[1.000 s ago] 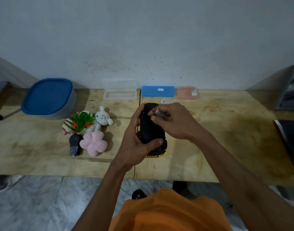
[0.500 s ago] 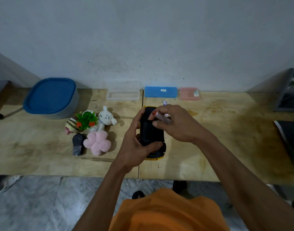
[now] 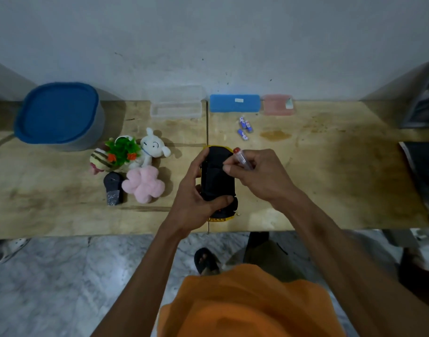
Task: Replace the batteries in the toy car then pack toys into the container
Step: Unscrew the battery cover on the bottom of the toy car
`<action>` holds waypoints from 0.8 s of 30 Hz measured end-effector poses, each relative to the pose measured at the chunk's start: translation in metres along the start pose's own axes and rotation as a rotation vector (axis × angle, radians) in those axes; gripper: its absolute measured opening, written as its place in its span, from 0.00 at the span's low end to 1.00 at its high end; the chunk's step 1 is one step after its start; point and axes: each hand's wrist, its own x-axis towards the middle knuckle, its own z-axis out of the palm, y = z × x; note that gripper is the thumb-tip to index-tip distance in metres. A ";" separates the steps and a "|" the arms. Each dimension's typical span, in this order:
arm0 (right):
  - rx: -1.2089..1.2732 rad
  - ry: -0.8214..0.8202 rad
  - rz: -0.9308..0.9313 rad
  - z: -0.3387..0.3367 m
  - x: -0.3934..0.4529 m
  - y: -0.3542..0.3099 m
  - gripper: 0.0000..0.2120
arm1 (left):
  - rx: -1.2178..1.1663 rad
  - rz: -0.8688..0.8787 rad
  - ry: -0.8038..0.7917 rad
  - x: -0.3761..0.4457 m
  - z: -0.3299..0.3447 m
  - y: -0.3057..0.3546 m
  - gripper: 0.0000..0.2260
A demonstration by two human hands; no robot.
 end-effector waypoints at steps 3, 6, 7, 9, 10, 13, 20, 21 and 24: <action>0.048 -0.020 0.045 0.000 0.000 0.008 0.03 | -0.002 -0.032 -0.021 0.004 0.002 -0.006 0.47; 0.109 -0.007 0.085 -0.005 0.010 0.016 0.03 | -0.008 -0.067 -0.012 0.015 0.008 -0.011 0.47; 0.138 0.018 0.095 -0.009 0.015 0.018 0.02 | -0.007 -0.072 -0.001 0.019 0.010 -0.012 0.47; 0.182 0.083 0.110 -0.022 0.031 0.024 0.01 | -0.015 -0.083 0.031 0.029 0.013 -0.014 0.46; 0.187 0.119 0.118 -0.030 0.040 0.028 0.03 | -0.020 -0.090 0.048 0.034 0.013 -0.015 0.45; 0.135 0.223 0.134 -0.054 0.069 0.050 0.05 | -0.036 -0.127 0.087 0.048 0.014 -0.014 0.45; -0.105 0.140 0.218 -0.063 0.121 0.123 0.04 | -0.006 -0.157 0.189 0.087 0.031 -0.012 0.45; -0.129 0.115 0.218 -0.061 0.125 0.131 0.03 | -0.003 -0.163 0.202 0.089 0.033 -0.012 0.45; -0.185 0.055 0.243 -0.054 0.136 0.152 0.04 | -0.003 -0.182 0.226 0.091 0.041 -0.014 0.45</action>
